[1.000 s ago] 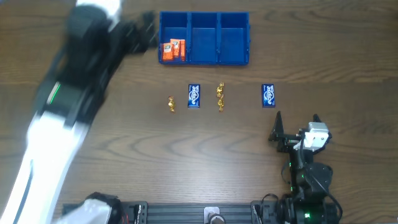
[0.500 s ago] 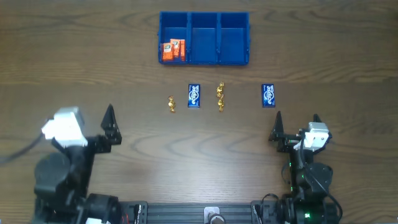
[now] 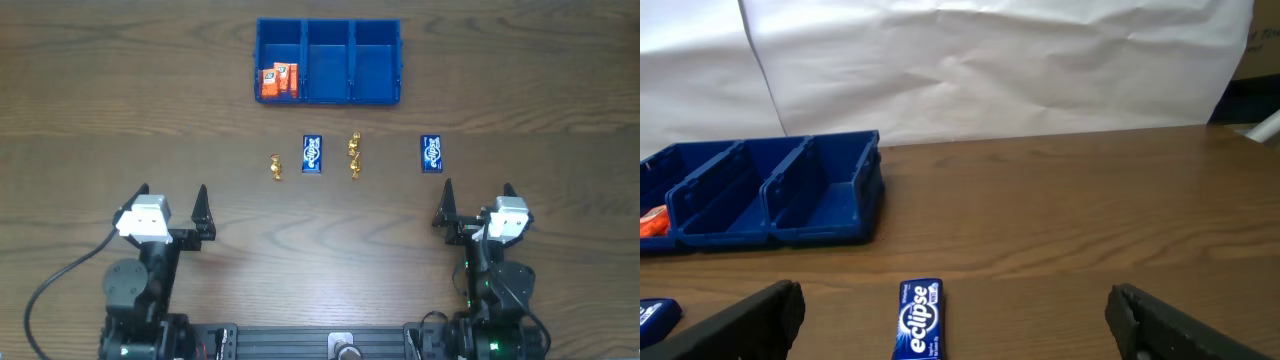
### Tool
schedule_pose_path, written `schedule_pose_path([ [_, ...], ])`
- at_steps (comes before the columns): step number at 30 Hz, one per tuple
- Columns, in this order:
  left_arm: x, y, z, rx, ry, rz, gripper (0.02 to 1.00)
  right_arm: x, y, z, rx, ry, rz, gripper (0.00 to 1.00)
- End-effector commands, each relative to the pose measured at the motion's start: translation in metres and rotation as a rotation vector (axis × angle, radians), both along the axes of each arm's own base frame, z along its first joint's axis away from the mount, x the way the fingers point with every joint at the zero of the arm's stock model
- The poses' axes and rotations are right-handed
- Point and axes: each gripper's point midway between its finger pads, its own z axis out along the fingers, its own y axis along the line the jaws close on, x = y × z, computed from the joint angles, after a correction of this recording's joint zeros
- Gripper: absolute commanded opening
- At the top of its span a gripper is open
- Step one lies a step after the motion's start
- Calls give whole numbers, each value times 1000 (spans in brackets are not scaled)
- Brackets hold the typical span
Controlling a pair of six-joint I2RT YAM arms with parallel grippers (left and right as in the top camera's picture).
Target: Sort Candies Into Trays
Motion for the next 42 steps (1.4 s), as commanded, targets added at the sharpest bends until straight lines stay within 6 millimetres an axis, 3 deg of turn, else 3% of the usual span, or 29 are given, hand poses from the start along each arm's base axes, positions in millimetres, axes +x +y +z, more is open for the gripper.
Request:
schedule_pose_path([
  [1,2,-1,-18,-35,-9,-12,998,0,0,-1,-13,1,2,1000],
  [4,1,-1,-26,-36,22,-16,996,0,0,-1,-13,1,2,1000],
  [35,2,2,-26,-43,23,-2,998,0,3,-2,-11,3,18,1000],
  [42,2,2,-26,-43,23,-2,996,-1,13,10,-6,30,81,1000],
])
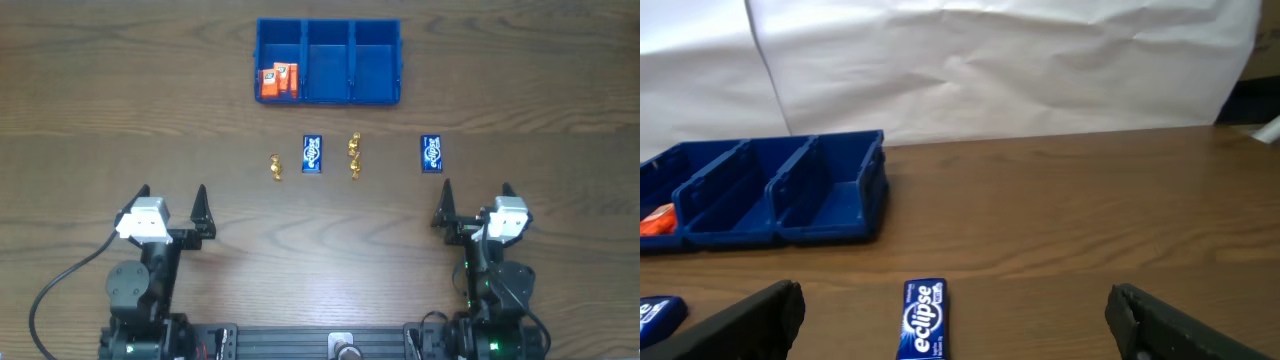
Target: Sort Candies Into Trays
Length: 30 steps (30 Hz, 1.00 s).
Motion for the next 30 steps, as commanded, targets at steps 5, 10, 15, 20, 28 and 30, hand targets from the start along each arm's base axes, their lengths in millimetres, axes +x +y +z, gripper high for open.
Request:
schedule_pose_path([
  [5,-1,-3,-16,-9,39,-17,998,1,15,60,-10,186,90,1000],
  [10,-1,-3,-16,-9,39,-17,996,26,15,97,-14,423,96,1000],
  [15,-1,-3,-16,-9,39,-17,996,58,16,76,-5,842,109,1000],
  [20,-1,-3,-16,-9,39,-17,996,92,16,3,8,1154,107,1000],
  [28,-1,-3,-16,-9,39,-17,998,115,27,-94,23,1363,126,1000],
  [30,-1,-3,-16,-9,39,-17,998,120,30,-108,19,1376,130,1000],
])
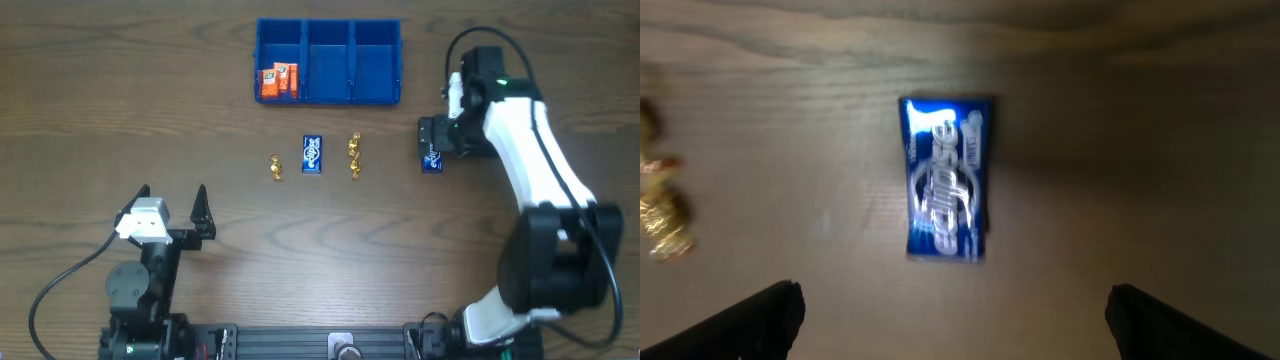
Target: Sort Candies Into Trays
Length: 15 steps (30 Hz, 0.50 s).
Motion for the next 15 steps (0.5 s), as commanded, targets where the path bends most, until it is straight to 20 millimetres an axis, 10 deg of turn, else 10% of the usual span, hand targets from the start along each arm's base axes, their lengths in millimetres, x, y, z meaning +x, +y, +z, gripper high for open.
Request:
schedule_pose_path([
  [1,0,-2,-17,-8,43,-15,998,13,12,-28,9,23,20,1000],
  [15,0,-2,-17,-8,43,-15,998,17,9,-57,-22,61,13,965],
])
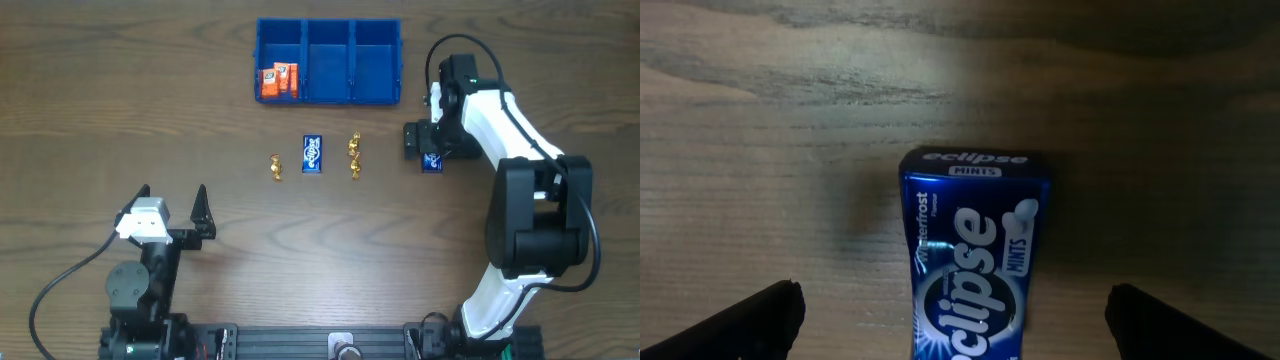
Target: Sort Candies Into Trays
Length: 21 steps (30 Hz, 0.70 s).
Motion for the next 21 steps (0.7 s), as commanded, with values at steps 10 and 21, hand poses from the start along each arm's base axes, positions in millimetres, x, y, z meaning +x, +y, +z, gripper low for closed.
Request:
schedule_pose_path([
  [10,0,-2,-17,-9,43,-14,998,-1,-6,-18,-68,39,1,941],
  [21,0,-2,-17,-9,43,-14,998,3,-5,-17,-66,24,0,198],
])
